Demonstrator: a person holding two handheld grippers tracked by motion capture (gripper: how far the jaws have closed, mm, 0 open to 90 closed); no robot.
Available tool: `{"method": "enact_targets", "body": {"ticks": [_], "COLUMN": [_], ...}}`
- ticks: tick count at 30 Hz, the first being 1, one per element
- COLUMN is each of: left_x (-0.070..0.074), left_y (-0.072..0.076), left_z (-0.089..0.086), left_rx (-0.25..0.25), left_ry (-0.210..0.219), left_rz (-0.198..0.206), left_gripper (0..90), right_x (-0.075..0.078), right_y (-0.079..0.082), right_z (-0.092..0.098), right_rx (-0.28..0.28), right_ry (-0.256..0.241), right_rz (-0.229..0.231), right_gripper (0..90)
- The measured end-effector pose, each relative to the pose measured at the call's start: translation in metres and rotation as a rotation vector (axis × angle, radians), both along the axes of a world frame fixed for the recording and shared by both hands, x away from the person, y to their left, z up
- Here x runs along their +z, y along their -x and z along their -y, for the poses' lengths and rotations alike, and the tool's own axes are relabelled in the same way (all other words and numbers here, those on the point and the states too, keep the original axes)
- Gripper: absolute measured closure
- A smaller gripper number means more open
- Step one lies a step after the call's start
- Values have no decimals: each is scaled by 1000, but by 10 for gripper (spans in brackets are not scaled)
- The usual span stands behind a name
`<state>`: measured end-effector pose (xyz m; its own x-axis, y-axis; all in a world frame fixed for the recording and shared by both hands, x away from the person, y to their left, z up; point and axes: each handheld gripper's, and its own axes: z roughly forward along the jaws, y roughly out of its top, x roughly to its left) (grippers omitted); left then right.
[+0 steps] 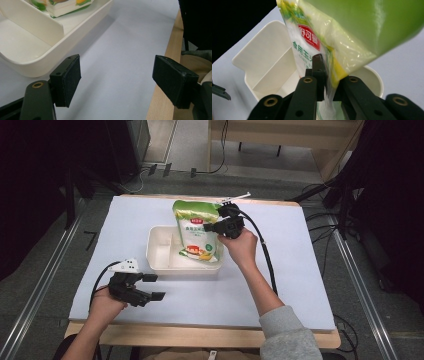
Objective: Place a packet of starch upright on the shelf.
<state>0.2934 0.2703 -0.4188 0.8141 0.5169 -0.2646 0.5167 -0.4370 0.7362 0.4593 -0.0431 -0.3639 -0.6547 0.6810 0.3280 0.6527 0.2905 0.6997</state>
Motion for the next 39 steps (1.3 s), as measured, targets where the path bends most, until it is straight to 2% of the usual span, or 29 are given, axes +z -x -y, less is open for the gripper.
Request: {"method": "enact_targets", "body": {"ticks": [4, 7, 9, 15, 17, 28, 34, 37, 39], "left_x": [0, 0, 0, -1, -1, -1, -1, -1, -1], "left_y": [0, 0, 0, 0, 0, 0, 0, 0, 0], "left_z": [1, 1, 1, 2, 2, 2, 2, 2, 2], "left_rx": [-5, -3, -1, -3, -3, -1, -1, -2, -1], "left_ry": [6, 3, 1, 0, 0, 2, 2, 1, 1], "left_rz": [2, 1, 0, 0, 1, 0, 0, 0, 1], "left_gripper": [236, 236, 236, 236, 236, 236, 236, 236, 236], "right_x": [1, 4, 6, 2, 1, 2, -6, -14, -19], "right_y": [1, 2, 6, 15, 19, 43, 59, 68, 78], "right_z": [7, 12, 17, 36, 41, 63, 80, 88, 90], "right_rx": [9, 30, 55, 58, 71, 93, 101, 108, 86], "right_ry": [-29, -53, -50, -46, -52, -22, -26, -11, 7], "right_rz": [-1, -4, 8, 10, 23, 43, 45, 67, 97], "right_gripper": [629, 540, 511, 495, 488, 468, 444, 455, 463]}}
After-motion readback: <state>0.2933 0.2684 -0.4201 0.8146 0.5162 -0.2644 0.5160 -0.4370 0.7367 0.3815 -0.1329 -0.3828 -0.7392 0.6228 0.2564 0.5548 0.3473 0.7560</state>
